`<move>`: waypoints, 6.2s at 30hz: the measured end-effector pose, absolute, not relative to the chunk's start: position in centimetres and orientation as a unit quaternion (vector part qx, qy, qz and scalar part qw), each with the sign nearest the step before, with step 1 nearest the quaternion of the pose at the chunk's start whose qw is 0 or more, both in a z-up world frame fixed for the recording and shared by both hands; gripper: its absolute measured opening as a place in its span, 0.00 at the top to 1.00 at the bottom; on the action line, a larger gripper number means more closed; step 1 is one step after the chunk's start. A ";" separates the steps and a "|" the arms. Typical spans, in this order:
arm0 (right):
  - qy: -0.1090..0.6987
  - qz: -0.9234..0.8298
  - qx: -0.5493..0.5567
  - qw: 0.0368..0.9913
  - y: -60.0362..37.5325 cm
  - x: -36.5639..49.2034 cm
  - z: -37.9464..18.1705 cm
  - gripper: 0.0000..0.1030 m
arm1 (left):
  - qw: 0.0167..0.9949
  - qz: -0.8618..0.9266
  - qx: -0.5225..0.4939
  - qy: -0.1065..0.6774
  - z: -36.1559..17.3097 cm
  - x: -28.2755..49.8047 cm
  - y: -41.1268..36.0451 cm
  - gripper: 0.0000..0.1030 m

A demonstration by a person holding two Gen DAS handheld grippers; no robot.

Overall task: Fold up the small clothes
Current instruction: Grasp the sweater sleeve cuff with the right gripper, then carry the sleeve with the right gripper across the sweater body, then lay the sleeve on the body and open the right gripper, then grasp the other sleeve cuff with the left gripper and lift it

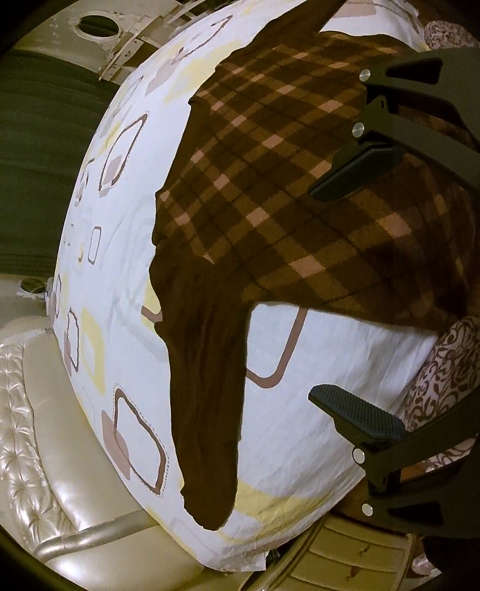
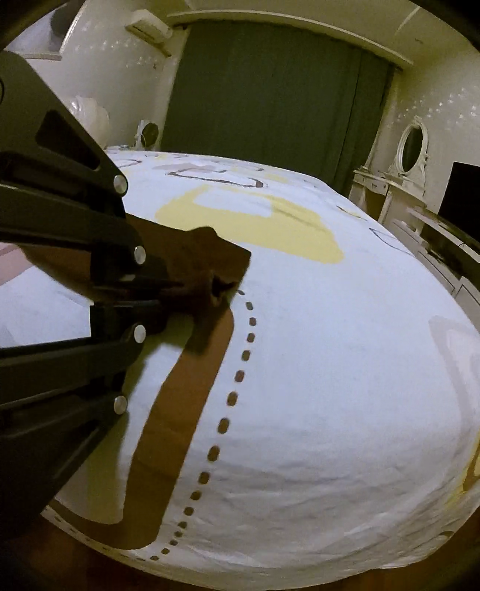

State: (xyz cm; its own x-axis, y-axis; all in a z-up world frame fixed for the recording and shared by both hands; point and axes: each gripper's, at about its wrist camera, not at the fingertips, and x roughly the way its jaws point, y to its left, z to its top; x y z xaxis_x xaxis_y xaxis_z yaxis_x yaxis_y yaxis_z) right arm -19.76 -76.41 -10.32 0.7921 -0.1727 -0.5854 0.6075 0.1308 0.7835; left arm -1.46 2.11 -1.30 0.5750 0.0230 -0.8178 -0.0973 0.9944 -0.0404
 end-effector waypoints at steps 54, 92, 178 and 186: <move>0.490 0.230 0.199 0.817 -7.1 8.7 -7.3 0.76 | 0.892 0.032 -0.116 0.436 -2.1 -1.3 11.8 0.04; 0.398 0.036 0.406 0.822 -43.7 -1.4 -9.0 0.95 | 0.880 -0.003 -0.074 0.470 -7.2 8.7 2.6 0.04; 0.417 0.031 0.298 0.858 -30.0 0.0 -6.3 0.50 | 0.823 0.014 -0.450 0.346 -7.1 6.6 43.1 0.96; 0.408 0.037 0.312 0.858 -30.3 -0.5 -6.2 0.50 | 0.845 0.003 -0.424 0.328 -0.8 6.0 40.8 0.97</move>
